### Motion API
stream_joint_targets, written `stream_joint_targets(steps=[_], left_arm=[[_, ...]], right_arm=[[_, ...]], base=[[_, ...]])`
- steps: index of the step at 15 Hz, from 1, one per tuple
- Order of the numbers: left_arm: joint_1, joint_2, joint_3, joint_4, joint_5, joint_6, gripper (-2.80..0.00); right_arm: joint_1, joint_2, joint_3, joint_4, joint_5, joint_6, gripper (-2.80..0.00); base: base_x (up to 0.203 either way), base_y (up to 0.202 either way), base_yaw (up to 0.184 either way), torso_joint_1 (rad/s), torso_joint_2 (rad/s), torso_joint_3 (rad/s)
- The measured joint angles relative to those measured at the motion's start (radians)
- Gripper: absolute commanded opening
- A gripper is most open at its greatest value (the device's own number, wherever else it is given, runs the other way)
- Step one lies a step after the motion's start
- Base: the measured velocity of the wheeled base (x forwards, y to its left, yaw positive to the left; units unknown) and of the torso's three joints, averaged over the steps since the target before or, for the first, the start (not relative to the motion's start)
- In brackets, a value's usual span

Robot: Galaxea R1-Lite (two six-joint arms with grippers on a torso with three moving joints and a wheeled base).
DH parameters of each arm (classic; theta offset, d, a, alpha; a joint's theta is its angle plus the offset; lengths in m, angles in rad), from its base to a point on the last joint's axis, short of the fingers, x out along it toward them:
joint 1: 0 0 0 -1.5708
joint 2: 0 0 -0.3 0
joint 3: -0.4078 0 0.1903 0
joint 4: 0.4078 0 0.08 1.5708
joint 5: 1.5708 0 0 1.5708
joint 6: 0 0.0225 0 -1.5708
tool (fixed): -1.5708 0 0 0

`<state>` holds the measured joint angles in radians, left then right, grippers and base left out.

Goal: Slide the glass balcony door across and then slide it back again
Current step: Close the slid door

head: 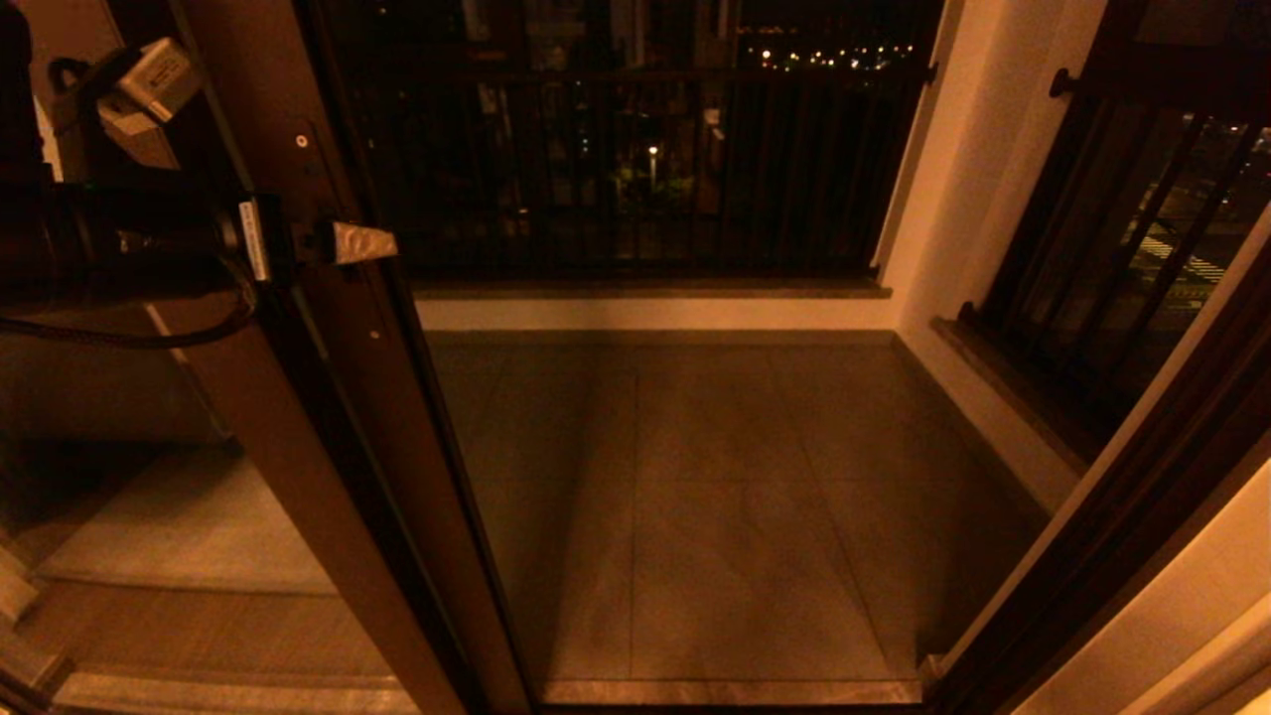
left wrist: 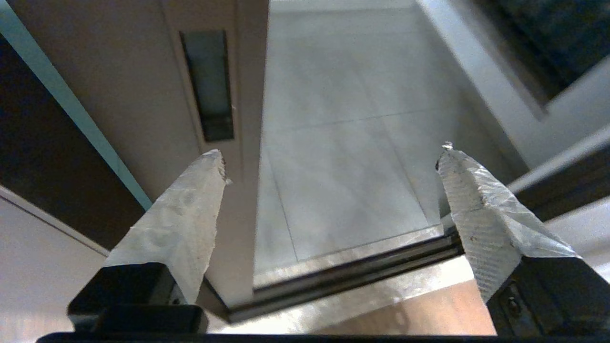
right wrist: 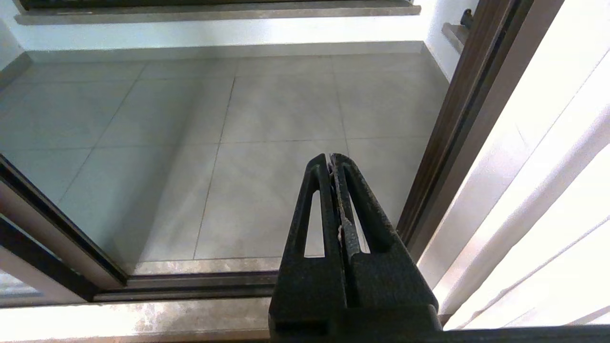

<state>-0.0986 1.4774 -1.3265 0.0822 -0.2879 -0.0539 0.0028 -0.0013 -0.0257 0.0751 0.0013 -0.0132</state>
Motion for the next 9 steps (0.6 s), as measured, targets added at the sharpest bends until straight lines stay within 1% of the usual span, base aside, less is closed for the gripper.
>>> stream_joint_targets(steps=[1, 3, 5, 7, 9], left_arm=[[0.013, -0.001, 0.018, -0.027, -0.017, 0.008, 0.0], [0.022, -0.001, 0.034, -0.036, -0.028, 0.008, 0.0], [0.025, 0.0, 0.036, -0.037, -0.061, 0.009, 0.0], [0.025, 0.002, 0.031, -0.055, -0.067, 0.008, 0.0], [0.025, 0.012, 0.028, -0.071, -0.059, 0.008, 0.0]], right_arm=[[0.0, 0.0, 0.0, 0.0, 0.0, 0.0, -2.8], [0.0, 0.0, 0.0, 0.0, 0.0, 0.0, -2.8], [0.0, 0.0, 0.0, 0.0, 0.0, 0.0, -2.8], [0.0, 0.0, 0.0, 0.0, 0.0, 0.0, -2.8], [0.0, 0.0, 0.0, 0.0, 0.0, 0.0, -2.8]], base=[[0.0, 0.0, 0.0, 0.0, 0.0, 0.0], [0.0, 0.0, 0.0, 0.0, 0.0, 0.0], [0.0, 0.0, 0.0, 0.0, 0.0, 0.0], [0.0, 0.0, 0.0, 0.0, 0.0, 0.0], [0.0, 0.0, 0.0, 0.0, 0.0, 0.0]])
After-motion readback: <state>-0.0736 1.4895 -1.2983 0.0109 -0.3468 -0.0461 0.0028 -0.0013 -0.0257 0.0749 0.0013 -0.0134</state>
